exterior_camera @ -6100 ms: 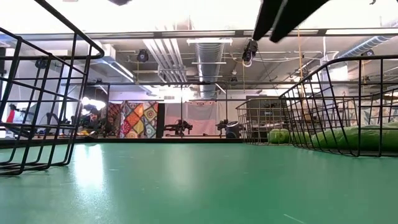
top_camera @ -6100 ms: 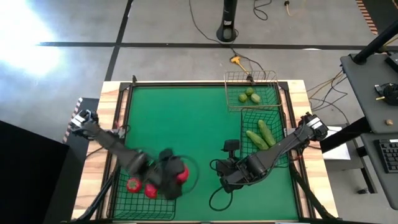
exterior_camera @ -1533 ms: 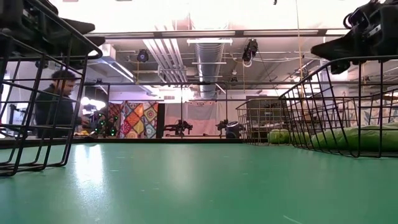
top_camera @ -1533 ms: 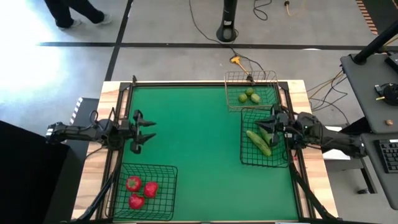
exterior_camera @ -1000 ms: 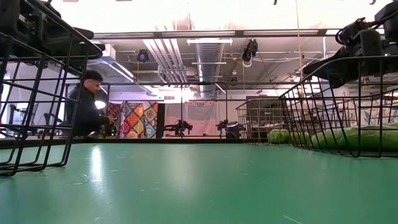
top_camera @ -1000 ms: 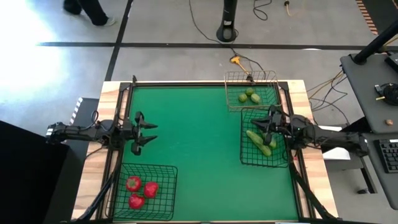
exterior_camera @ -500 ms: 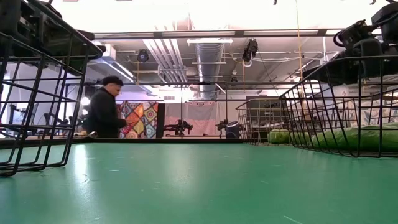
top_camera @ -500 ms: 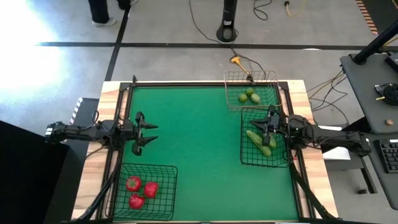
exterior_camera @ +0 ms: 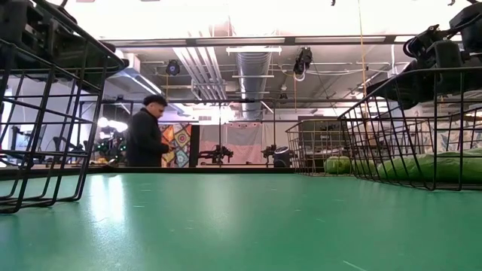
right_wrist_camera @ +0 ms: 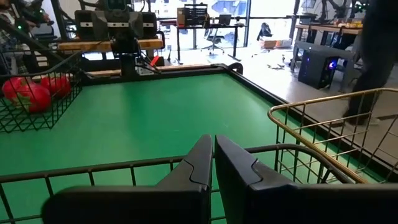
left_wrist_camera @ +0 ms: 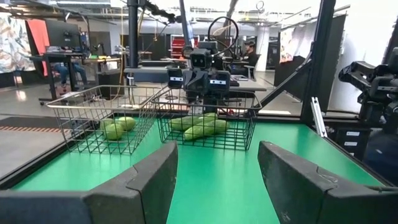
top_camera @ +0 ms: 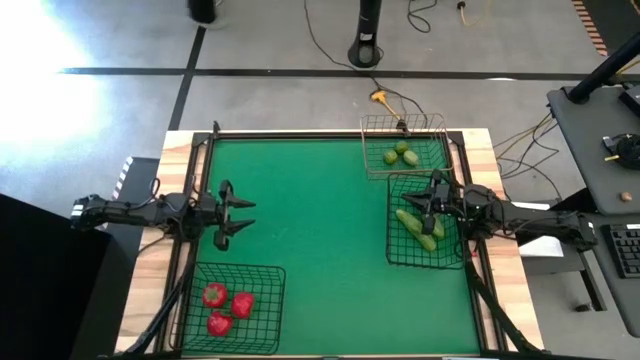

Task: Sort produce into baskets
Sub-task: Return to Home Position

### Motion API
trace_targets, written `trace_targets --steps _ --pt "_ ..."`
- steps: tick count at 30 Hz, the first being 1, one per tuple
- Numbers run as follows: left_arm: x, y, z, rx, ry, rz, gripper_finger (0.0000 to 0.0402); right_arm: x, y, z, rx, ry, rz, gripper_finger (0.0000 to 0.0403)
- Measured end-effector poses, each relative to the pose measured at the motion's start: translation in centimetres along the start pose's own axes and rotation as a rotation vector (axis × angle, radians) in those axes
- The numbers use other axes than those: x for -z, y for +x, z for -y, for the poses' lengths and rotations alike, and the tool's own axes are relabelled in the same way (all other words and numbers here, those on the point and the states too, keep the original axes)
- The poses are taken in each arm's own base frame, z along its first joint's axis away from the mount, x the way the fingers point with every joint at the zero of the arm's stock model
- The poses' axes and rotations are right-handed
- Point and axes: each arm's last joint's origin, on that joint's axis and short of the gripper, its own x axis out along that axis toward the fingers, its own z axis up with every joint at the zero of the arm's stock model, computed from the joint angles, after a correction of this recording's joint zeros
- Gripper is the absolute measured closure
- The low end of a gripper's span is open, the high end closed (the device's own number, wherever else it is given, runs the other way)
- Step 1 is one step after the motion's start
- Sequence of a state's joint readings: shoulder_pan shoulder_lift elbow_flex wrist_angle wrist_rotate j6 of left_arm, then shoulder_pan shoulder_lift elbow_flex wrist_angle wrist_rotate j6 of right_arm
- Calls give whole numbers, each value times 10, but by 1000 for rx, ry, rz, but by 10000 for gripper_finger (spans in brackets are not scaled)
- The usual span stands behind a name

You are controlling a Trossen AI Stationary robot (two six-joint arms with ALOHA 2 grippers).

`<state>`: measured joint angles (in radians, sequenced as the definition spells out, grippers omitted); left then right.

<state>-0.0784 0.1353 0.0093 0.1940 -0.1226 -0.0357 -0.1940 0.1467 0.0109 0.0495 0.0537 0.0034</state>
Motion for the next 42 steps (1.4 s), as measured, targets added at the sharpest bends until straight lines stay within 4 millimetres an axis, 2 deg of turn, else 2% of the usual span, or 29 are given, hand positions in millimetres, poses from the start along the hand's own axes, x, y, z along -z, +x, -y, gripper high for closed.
trace_targets --steps 42 --pt "-1 4 1 -2 6 -48 193 0 0 0 0 -3 0 390"
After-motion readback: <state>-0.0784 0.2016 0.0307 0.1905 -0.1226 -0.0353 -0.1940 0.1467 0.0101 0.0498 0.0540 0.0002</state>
